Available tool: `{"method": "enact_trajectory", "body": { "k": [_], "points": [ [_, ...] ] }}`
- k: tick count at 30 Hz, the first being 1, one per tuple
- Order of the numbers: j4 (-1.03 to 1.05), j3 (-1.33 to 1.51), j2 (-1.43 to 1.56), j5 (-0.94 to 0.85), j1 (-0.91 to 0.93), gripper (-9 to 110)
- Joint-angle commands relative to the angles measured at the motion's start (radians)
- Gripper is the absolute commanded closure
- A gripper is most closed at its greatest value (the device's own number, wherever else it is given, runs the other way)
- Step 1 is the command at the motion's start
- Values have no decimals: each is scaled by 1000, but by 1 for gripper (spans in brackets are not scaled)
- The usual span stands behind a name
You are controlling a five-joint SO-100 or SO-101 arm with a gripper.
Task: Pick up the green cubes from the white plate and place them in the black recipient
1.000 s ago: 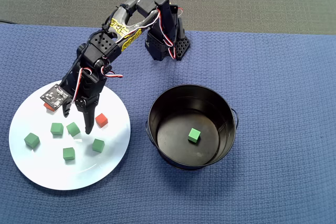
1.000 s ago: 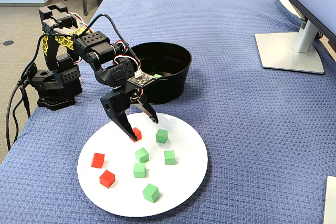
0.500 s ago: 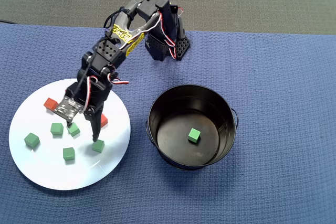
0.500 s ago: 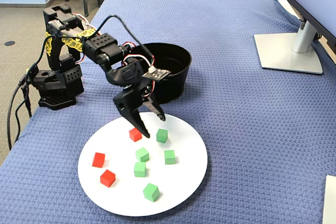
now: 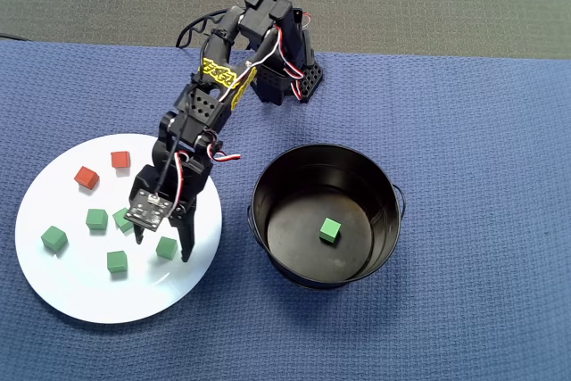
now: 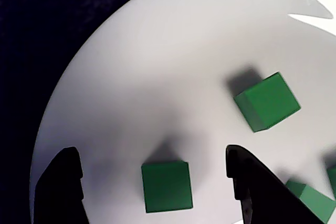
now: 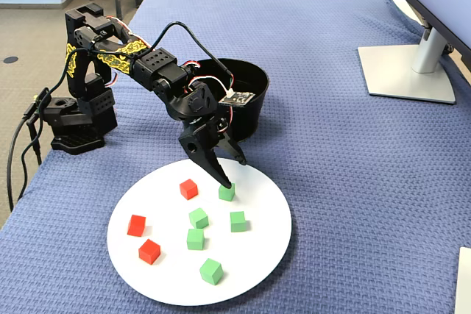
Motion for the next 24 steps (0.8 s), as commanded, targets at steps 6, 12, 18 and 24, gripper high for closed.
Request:
{"method": "enact_trajectory", "body": {
  "k": [6, 12, 18, 24],
  "points": [
    [-89, 80, 29, -25, -15, 71],
    [-107, 97, 25, -28, -15, 71],
    [-133, 97, -12, -29, -8, 72],
    [-161, 110, -35, -26, -6, 72]
  ]
}}
